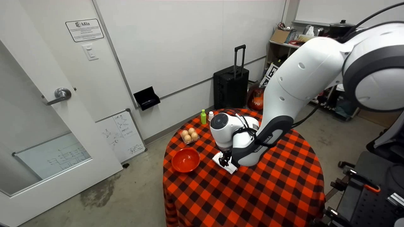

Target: Pick up the white and blue towel, set the towel down and fold it three times over

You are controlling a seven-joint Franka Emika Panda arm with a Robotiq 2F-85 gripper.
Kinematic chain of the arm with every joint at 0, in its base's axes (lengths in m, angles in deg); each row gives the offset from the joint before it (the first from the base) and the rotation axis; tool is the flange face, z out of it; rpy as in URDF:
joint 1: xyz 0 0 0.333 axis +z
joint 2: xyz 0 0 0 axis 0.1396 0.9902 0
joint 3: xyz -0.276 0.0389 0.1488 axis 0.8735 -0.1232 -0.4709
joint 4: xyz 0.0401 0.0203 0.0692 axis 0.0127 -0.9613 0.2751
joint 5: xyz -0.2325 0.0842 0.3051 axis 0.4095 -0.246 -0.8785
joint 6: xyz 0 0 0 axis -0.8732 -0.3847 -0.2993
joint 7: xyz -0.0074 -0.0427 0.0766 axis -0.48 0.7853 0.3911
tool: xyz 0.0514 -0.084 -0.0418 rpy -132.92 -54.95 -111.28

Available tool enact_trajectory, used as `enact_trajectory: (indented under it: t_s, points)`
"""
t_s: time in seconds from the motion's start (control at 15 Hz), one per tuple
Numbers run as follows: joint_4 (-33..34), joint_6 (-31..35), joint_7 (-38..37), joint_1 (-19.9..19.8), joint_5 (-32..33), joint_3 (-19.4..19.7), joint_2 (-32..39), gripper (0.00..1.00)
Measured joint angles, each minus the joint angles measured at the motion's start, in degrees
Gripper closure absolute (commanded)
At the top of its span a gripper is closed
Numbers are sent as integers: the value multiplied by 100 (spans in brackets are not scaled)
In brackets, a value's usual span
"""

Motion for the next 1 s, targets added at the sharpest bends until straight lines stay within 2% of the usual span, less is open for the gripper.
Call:
enact_trajectory:
  t_s: [0.33,0.67,0.73,0.8,0.93,1.0]
  points:
    - [1032,-158,1020,90,-417,211,946,0]
    - [2021,-539,1602,82,-549,444,1622,0]
    - [2191,-611,1669,71,-573,474,1731,6]
    - [2339,-675,1717,66,-590,499,1827,26]
    - [2615,-816,1807,64,-620,532,1994,31]
    - [2748,-882,1853,64,-628,542,2070,38]
